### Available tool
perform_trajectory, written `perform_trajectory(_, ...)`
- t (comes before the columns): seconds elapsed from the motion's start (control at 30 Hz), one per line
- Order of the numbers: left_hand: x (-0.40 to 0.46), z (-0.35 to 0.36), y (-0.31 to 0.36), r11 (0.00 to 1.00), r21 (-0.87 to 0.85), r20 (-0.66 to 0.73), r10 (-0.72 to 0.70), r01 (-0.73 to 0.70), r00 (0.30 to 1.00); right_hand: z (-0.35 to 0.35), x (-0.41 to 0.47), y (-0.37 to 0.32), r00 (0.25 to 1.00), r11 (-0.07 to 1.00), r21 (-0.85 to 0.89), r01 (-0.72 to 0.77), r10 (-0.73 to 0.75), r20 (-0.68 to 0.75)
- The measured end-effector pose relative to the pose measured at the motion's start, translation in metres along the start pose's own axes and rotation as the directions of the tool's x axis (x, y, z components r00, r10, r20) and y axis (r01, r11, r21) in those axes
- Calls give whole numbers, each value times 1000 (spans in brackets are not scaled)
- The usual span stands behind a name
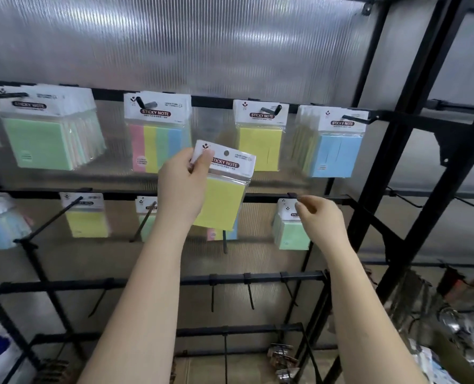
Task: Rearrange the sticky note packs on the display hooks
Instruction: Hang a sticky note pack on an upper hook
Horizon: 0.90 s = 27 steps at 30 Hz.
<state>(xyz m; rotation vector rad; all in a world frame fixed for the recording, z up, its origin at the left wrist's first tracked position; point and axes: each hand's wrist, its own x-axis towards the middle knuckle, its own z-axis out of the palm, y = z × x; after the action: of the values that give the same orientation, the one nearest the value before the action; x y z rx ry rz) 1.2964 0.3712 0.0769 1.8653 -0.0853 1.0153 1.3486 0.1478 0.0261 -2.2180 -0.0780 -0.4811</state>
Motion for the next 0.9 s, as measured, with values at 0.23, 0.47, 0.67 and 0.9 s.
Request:
perform_trajectory(0.23, 12, 27, 45, 989, -122, -30, 76, -79, 997, -3, -7, 21, 986, 997, -33, -76, 80, 146)
perform_trajectory(0.47, 24, 46, 65, 973, -190, -59, 124, -134, 990, -10, -8, 34, 971, 987, -119, -104, 127, 203)
perform_trajectory(0.67, 35, 59, 58, 980, -174, -109, 75, -93, 991, -12, -10, 36, 967, 991, -102, -91, 113, 229)
perform_trajectory(0.9, 36, 64, 51, 986, -153, -119, 47, -65, 992, -12, -11, 30, 978, 984, -170, -46, 80, 194)
